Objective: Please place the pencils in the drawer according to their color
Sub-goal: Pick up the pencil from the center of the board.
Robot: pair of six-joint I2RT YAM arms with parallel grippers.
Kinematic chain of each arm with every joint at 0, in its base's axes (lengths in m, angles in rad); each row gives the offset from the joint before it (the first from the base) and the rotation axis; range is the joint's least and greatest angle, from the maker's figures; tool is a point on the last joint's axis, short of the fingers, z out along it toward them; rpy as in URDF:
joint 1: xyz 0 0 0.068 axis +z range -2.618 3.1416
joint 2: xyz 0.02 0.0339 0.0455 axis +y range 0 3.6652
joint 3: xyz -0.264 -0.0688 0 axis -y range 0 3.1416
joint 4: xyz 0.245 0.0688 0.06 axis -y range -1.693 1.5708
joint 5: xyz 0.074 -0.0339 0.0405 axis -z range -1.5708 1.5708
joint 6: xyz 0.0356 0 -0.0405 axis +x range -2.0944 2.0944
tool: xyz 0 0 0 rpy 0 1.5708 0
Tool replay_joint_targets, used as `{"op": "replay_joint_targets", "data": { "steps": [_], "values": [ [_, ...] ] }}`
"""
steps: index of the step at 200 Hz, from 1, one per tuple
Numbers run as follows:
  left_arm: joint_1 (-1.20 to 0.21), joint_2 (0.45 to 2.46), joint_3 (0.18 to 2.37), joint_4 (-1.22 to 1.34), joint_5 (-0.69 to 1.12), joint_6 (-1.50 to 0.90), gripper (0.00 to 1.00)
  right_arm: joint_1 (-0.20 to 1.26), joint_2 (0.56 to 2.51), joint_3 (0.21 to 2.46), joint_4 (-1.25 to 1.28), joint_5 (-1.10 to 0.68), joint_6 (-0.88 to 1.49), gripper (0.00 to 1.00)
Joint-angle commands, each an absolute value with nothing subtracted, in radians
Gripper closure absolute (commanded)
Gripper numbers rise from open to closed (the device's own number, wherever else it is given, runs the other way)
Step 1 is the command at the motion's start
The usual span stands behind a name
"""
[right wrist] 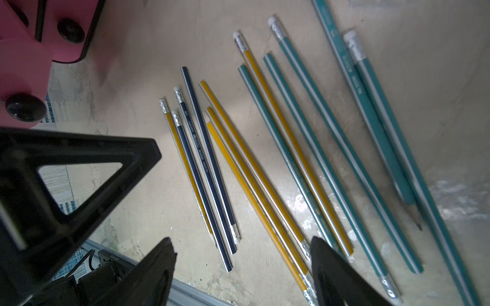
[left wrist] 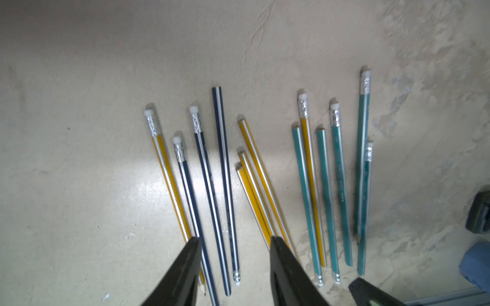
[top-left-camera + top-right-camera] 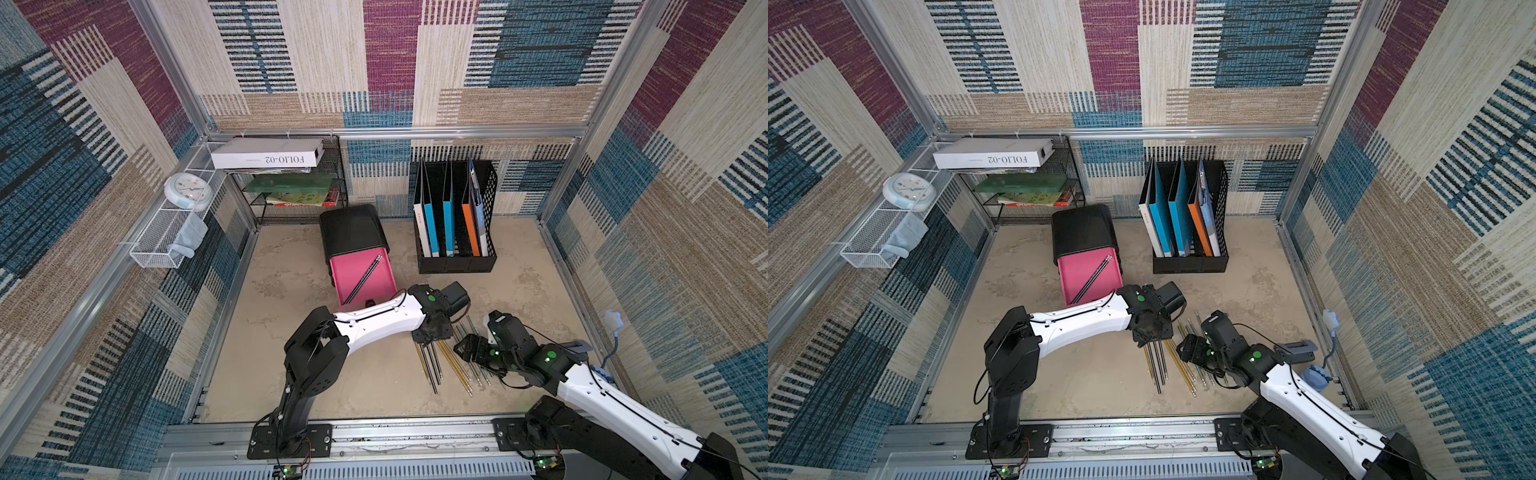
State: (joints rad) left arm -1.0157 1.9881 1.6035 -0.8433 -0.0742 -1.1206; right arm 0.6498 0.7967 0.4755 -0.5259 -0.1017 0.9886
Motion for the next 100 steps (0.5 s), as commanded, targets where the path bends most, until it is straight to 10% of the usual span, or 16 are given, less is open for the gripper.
{"op": "replay_joint_targets", "data": {
  "steps": [1, 100],
  "values": [
    [-1.015, 1.97, 1.56, -0.832, -0.089, -1.167, 0.55, 0.649, 0.777, 0.463, -0.55, -0.096, 1.01, 0.17],
    [-0.96, 1.997, 1.529, -0.769, -0.102, -1.142, 0.66, 0.65, 0.788, 0.465, -0.539, -0.096, 0.998, 0.16]
  ]
}}
